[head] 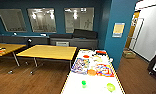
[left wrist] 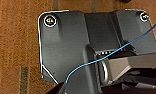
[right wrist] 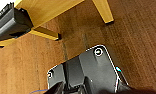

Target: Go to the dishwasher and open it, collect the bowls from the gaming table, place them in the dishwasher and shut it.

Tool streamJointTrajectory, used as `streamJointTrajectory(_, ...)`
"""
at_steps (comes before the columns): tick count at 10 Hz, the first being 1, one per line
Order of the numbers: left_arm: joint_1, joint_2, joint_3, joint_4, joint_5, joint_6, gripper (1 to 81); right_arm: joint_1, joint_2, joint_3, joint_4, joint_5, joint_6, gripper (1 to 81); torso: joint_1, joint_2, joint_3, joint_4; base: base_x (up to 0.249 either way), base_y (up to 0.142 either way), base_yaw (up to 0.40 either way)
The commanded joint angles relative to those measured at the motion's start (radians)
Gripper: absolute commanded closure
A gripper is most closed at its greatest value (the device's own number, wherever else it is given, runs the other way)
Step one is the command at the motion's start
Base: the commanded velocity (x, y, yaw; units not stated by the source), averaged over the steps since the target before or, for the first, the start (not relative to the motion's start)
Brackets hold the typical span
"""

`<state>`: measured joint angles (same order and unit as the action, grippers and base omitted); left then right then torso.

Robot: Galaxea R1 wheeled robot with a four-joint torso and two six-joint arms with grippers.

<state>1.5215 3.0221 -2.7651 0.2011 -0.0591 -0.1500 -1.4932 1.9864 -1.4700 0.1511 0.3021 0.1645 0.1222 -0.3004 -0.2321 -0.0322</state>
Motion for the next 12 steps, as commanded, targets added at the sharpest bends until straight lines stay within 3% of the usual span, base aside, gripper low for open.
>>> streamJointTrajectory(1, -0.045, -0.005, -0.001, -0.008, 0.051, 0.004, 1.0, 0.056, -0.31, 0.229, 0.027, 0.146, 0.027, 1.0, 0.0, 0.0, 0.0, 0.0, 0.0, 0.0, 0.0)
streamJointTrajectory(3, -0.045, -0.003, -0.001, -0.008, 0.051, 0.003, 1.0, 0.105, -0.405, 0.304, 0.024, 0.147, 0.035, 1.0, 0.0, 0.0, -0.04, 0.0, 0.0, 0.0, 0.0)
streamJointTrajectory(5, -0.045, -0.002, -0.001, -0.008, 0.051, 0.003, 1.0, 0.2, -0.461, 0.375, 0.021, 0.132, 0.033, 1.0, -0.001, 0.0, -0.111, 0.0, 0.0, 0.0, 0.0)
streamJointTrajectory(8, -0.045, -0.005, -0.001, -0.009, 0.051, 0.003, 1.0, 0.352, -0.484, 0.393, 0.039, 0.043, 0.035, 1.0, -0.001, 0.0, -0.202, 0.0, 0.0, 0.0, 0.0)
streamJointTrajectory(9, -0.045, -0.006, -0.001, -0.009, 0.051, 0.003, 1.0, 0.413, -0.498, 0.396, 0.05, -0.006, 0.041, 1.0, 0.0, 0.0, -0.144, 0.0, 0.0, 0.0, 0.0)
streamJointTrajectory(12, -0.047, -0.004, -0.001, -0.008, 0.051, 0.003, 1.0, 0.61, -0.496, 0.367, 0.05, -0.121, 0.044, 1.0, 0.0, 0.001, -0.176, 0.0, 0.0, 0.0, 0.0)
